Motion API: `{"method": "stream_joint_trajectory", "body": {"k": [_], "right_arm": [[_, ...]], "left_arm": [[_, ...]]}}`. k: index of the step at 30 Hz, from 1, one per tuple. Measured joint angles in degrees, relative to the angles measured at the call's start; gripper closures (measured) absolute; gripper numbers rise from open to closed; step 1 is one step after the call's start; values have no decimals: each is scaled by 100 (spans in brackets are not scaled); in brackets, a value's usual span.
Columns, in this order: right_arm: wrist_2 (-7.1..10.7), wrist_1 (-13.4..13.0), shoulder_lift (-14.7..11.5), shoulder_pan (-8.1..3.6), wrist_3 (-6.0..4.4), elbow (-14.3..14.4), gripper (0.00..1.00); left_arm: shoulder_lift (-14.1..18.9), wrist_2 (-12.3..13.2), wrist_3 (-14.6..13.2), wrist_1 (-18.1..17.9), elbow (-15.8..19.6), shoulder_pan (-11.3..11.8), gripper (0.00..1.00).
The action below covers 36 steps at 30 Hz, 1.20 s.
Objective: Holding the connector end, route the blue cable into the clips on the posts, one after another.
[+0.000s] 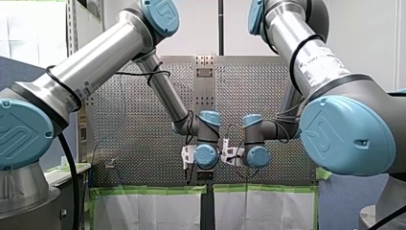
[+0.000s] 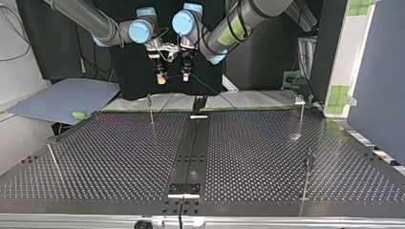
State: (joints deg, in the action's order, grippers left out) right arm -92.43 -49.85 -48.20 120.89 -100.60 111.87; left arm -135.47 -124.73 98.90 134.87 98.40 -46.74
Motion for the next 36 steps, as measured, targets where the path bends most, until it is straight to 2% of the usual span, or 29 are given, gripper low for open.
{"method": "stream_joint_trajectory", "body": {"k": [5, 12, 20, 26, 30, 36], "right_arm": [[-1, -272, -1, -124, 3, 283, 100], [14, -334, -2, -262, 13, 368, 100], [-13, -435, 2, -495, 153, 369, 100], [20, -520, 6, -671, 237, 368, 100], [35, -521, 9, -718, 245, 369, 100], [72, -501, 21, -948, 224, 370, 100]], "left_arm": [[-278, 95, -9, -155, 1, 27, 100], [-454, 160, -12, -190, 1, 107, 100], [-479, 329, -12, -183, -33, 186, 100], [-521, 414, -5, -63, -300, 153, 100], [-696, 460, -6, 127, -529, 90, 100], [-1016, 541, 31, 396, -859, 23, 100]]}}
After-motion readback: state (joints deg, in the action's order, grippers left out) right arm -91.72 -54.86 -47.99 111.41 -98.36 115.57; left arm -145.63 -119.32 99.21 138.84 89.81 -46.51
